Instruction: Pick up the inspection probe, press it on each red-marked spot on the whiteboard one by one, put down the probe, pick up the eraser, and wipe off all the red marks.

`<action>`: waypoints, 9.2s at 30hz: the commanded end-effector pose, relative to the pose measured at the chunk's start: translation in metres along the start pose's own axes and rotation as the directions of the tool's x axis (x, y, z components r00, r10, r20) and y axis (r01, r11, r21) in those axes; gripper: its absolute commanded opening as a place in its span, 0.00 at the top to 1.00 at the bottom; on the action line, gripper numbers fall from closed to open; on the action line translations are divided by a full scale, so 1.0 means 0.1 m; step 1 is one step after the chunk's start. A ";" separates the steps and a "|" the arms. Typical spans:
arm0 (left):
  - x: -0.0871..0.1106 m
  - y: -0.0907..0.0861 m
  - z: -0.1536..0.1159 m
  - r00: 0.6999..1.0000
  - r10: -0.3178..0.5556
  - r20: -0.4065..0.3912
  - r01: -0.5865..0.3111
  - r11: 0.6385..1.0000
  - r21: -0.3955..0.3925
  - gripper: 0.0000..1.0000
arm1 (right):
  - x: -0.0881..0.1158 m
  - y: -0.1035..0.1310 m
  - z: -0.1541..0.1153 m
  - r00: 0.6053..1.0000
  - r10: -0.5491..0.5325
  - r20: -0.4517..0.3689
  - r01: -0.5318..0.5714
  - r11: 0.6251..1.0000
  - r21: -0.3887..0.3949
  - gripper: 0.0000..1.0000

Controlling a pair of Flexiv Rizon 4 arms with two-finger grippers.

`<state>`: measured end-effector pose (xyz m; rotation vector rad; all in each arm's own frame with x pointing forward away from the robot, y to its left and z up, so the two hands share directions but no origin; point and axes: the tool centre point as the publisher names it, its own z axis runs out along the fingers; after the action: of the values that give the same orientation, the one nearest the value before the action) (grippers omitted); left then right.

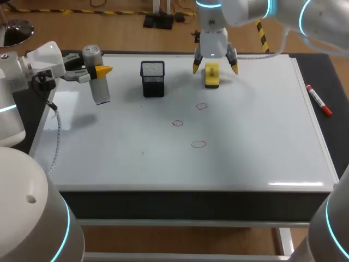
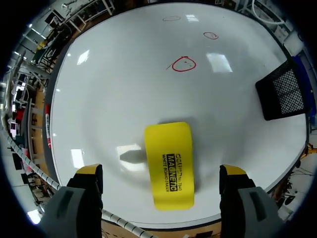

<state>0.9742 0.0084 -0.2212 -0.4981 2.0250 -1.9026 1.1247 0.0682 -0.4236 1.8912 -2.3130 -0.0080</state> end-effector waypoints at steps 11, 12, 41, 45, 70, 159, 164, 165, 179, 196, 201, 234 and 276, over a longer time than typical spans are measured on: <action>0.00 0.00 0.01 1.000 0.002 0.000 -0.002 1.000 0.003 1.00 | 0.06 0.10 0.01 0.999 -0.030 0.033 0.029 0.999 0.033 0.00; 0.00 0.00 0.01 1.000 0.002 0.000 -0.002 1.000 0.003 1.00 | 0.06 0.10 0.01 0.999 -0.031 0.036 0.029 0.999 0.034 0.00; 0.00 0.00 0.01 1.000 0.002 0.000 -0.002 1.000 0.003 1.00 | 0.06 0.08 -0.18 0.996 -0.015 0.085 0.011 0.999 0.048 1.00; 0.00 0.00 0.01 1.000 0.002 0.000 -0.002 1.000 0.003 1.00 | 0.15 0.07 -0.32 0.995 0.005 0.104 -0.012 0.998 0.061 1.00; 0.00 0.00 0.01 1.000 0.002 0.000 -0.002 1.000 0.003 1.00 | 1.62 -0.08 -0.36 0.936 0.335 0.106 -0.338 0.941 0.017 1.00; 1.59 0.44 1.84 0.884 0.004 -0.467 0.041 0.995 0.086 1.00 | 1.87 0.03 -0.32 0.918 0.380 0.112 -0.382 0.924 -0.004 1.00; 1.57 0.48 1.85 0.881 0.001 -0.473 0.042 0.996 0.081 1.00 | 1.87 0.03 -0.32 0.918 0.380 0.112 -0.382 0.924 -0.004 1.00; 1.57 0.49 1.86 0.880 0.000 -0.475 0.043 0.996 0.079 1.00 | 1.87 0.03 -0.32 0.918 0.380 0.112 -0.382 0.924 -0.004 1.00; 1.60 0.53 1.85 0.880 -0.008 -0.476 0.050 0.996 0.075 1.00 | 1.87 0.03 -0.32 0.918 0.380 0.112 -0.382 0.924 -0.004 1.00; 1.61 0.45 1.81 0.887 0.000 -0.461 0.043 0.996 0.083 1.00 | 1.87 0.03 -0.32 0.918 0.380 0.112 -0.382 0.924 -0.004 1.00; 1.58 0.32 1.68 0.900 0.002 -0.436 0.053 0.992 0.113 1.00 | 1.87 0.03 -0.32 0.918 0.380 0.112 -0.382 0.924 -0.004 1.00; 0.85 0.11 -0.18 0.992 0.035 -0.124 -0.028 0.998 0.053 1.00 | 1.87 0.03 -0.32 0.918 0.380 0.112 -0.382 0.924 -0.004 1.00; 0.72 0.13 -0.39 0.997 0.016 -0.074 -0.014 1.000 0.028 1.00 | 0.67 1.84 -0.32 0.995 -0.002 0.100 -0.005 0.997 0.073 1.00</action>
<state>0.8919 0.0108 -0.2321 -0.4100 2.0403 -1.9656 0.9684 0.0355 -0.3748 1.9179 -2.3753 -0.1175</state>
